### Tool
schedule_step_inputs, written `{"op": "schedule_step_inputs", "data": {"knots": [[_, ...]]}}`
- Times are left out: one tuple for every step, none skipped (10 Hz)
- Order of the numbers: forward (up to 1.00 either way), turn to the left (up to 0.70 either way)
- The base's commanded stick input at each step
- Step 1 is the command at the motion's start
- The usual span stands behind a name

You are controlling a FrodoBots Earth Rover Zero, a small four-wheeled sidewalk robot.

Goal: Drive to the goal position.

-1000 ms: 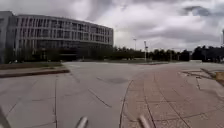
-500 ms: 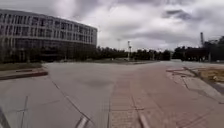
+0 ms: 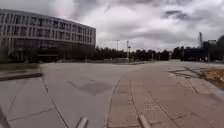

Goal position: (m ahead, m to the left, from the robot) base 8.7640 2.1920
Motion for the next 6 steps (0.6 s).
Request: {"op": "schedule_step_inputs", "data": {"knots": [[0.70, 0.01], [0.70, 0.01], [0.70, 0.01], [0.70, 0.01], [0.70, 0.01], [0.70, 0.01]]}}
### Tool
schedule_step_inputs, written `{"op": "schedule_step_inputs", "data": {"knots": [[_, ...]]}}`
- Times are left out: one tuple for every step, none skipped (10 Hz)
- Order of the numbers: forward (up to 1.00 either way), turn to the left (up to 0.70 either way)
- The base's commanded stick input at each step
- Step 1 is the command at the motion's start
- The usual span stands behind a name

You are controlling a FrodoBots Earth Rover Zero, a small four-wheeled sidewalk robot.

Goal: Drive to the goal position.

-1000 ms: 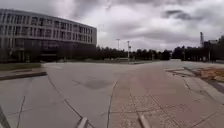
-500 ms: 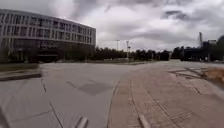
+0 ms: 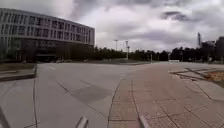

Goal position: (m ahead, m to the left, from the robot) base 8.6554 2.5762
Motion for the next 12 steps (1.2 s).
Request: {"op": "schedule_step_inputs", "data": {"knots": [[0.70, 0.01], [0.70, 0.01], [0.70, 0.01], [0.70, 0.01], [0.70, 0.01], [0.70, 0.01], [0.70, 0.01], [0.70, 0.01], [0.70, 0.01], [0.70, 0.01], [0.70, 0.01], [0.68, 0.16]]}}
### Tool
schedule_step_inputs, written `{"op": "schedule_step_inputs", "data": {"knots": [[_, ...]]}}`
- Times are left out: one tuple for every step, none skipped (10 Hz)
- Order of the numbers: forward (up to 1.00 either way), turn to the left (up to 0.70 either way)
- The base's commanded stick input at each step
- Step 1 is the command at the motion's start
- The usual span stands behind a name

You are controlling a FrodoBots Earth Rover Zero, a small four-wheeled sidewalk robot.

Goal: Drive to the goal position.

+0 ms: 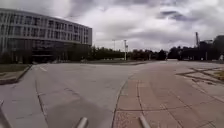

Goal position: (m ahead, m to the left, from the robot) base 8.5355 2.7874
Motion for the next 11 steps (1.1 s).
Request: {"op": "schedule_step_inputs", "data": {"knots": [[0.67, 0.34], [0.69, 0.36], [0.70, 0.36], [0.70, 0.36], [0.70, 0.36], [0.70, 0.36], [0.70, 0.36], [0.70, 0.05], [0.70, 0.01], [0.70, 0.01], [0.70, 0.01]]}}
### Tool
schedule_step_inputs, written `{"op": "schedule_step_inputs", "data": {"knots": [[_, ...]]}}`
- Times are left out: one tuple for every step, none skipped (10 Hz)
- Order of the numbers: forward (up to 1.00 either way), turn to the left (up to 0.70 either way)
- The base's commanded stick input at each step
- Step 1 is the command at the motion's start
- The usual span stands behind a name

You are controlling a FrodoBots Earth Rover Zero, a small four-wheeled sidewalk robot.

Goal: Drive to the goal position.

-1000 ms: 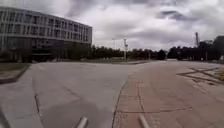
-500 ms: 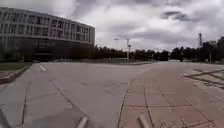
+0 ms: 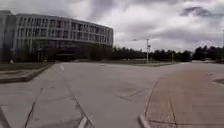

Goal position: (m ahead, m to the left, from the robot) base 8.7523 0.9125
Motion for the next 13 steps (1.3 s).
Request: {"op": "schedule_step_inputs", "data": {"knots": [[0.70, 0.01], [0.70, 0.01], [0.70, 0.01], [0.70, 0.01], [0.70, 0.01], [0.70, 0.01], [0.70, 0.01], [0.70, 0.01], [0.70, 0.01], [0.70, 0.01], [0.70, 0.01], [0.70, 0.01], [0.70, 0.01]]}}
